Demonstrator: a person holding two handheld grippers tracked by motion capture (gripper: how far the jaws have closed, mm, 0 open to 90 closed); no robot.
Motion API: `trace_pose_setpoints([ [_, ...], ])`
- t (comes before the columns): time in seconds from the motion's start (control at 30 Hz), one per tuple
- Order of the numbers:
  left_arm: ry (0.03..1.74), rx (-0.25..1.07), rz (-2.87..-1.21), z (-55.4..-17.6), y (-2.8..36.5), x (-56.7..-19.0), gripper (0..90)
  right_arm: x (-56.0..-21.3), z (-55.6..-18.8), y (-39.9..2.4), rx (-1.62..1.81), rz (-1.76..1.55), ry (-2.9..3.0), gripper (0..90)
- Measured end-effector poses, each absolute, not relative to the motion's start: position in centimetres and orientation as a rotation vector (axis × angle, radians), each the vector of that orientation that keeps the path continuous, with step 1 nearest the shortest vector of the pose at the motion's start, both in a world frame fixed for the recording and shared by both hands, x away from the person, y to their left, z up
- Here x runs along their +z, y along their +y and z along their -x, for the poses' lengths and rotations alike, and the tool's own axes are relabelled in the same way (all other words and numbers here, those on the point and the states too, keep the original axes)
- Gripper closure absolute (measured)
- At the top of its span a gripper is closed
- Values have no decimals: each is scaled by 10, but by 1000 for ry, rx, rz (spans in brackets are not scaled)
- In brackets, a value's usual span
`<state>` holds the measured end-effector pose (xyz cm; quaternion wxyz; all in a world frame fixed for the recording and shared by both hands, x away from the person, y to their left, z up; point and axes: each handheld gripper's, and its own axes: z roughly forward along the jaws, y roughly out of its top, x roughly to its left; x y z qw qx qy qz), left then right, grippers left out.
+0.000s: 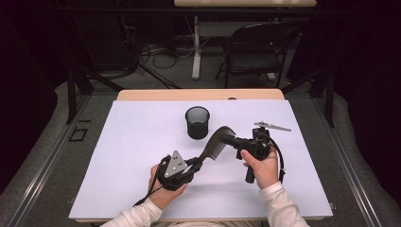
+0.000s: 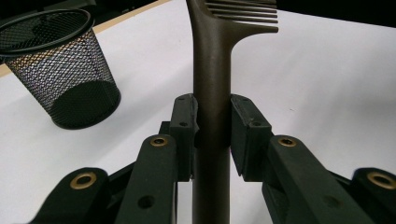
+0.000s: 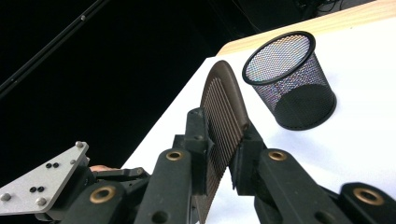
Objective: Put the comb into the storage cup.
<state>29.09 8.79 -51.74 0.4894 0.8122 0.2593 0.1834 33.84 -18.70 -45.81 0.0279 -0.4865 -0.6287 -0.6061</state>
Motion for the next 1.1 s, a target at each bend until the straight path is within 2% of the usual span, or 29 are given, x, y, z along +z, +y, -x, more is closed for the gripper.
trace_pose_setpoints([
  [0.63, 633, 434, -1975, -291, 87, -520, 725, -461, -341, -191, -1846, 1471, -1859, 872],
  [1.1, 630, 431, -1973, -291, 87, -521, 724, -464, -343, -193, -1846, 1447, -1850, 875],
])
